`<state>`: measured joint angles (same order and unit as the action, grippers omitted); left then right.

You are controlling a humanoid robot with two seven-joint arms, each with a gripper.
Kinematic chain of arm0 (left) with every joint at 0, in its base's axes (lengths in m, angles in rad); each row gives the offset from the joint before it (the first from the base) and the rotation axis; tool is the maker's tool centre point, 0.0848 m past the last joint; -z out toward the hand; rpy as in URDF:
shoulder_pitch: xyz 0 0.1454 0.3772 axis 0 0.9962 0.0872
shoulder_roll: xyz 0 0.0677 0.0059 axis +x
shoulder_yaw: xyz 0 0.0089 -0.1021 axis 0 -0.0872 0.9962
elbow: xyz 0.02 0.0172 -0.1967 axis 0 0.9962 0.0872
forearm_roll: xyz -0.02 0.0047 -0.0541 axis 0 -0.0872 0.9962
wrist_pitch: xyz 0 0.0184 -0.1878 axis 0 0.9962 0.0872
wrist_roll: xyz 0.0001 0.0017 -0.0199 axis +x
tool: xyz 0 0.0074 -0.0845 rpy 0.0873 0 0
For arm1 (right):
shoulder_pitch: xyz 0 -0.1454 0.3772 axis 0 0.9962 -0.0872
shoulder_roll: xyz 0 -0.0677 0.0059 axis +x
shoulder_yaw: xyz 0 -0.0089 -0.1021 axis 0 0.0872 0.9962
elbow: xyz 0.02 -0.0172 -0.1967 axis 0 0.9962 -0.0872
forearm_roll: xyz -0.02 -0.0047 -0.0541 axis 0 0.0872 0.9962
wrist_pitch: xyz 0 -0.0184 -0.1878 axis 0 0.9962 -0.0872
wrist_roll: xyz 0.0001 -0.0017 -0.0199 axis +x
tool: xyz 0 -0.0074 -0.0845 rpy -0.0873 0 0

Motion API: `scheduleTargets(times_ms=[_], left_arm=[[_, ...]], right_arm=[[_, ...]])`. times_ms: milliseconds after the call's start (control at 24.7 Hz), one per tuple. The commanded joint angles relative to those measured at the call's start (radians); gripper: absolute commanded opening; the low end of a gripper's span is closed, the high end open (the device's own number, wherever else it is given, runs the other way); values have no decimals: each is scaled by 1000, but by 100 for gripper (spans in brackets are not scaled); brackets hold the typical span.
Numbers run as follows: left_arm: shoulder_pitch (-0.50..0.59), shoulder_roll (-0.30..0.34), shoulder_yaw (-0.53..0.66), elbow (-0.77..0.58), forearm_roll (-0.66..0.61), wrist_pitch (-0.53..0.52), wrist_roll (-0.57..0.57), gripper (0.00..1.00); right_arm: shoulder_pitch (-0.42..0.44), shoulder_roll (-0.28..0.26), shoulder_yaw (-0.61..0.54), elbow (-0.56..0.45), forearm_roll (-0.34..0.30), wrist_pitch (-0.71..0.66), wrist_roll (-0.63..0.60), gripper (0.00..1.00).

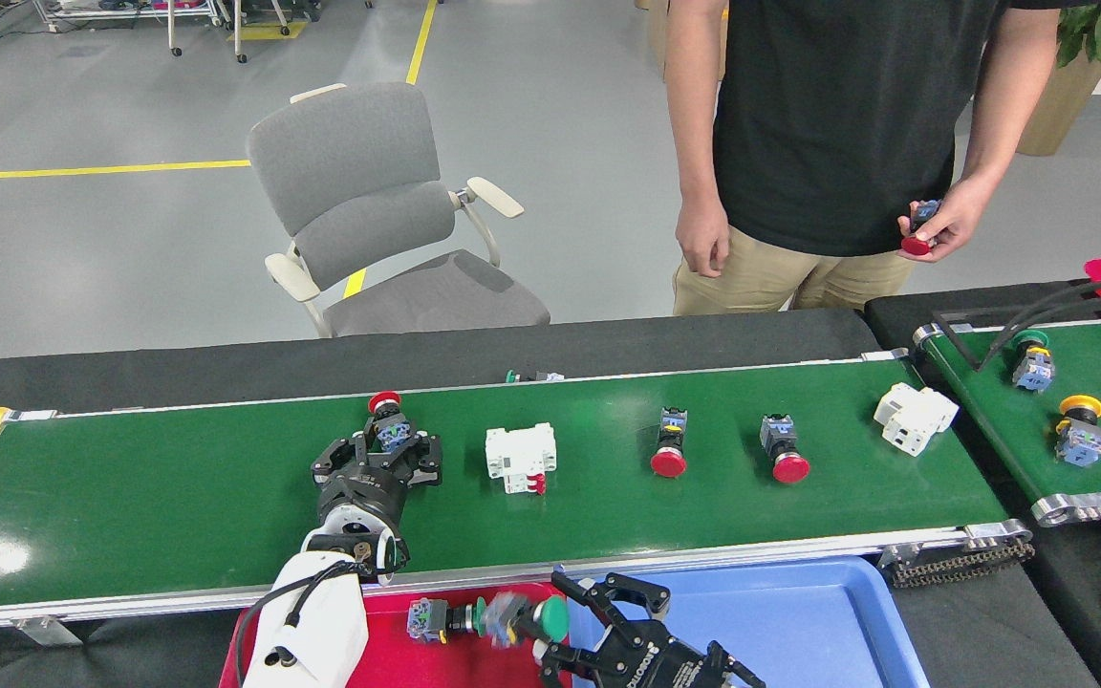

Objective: Pick switch part from conveyor to tray

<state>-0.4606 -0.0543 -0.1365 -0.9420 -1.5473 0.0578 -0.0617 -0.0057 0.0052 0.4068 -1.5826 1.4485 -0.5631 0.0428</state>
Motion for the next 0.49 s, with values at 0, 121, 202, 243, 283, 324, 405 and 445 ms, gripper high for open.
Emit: scheduleTargets(times_ms=[0,121,202,243,283,324,405,445], left_arm=[[33,19,5,-101,-5,-95,25,10],[207,133,12,-377,-4,-291,22,11],[361,202,21,-558,4,-481,22,14],[421,215,35,-615,4,-553,20,15],[497,229,63,-675,6,-639,20,19],[566,228,90,-724,13,-724,20,32],[665,215,143,-790,18,-809,19,75],[692,211,159,-805,18,-806,22,96]], right_arm=[[-7,4,-6,-20,-11,-14,-1,99],[32,4,-180,-46,-53,14,-6,98],[118,21,-353,-88,-86,43,-9,98],[150,35,-416,-102,-97,62,-12,98],[188,56,-502,-112,-106,92,-23,98],[222,78,-582,-117,-106,127,-38,98],[254,87,-677,-117,-106,193,-61,98],[262,85,-691,-117,-106,229,-61,98]])
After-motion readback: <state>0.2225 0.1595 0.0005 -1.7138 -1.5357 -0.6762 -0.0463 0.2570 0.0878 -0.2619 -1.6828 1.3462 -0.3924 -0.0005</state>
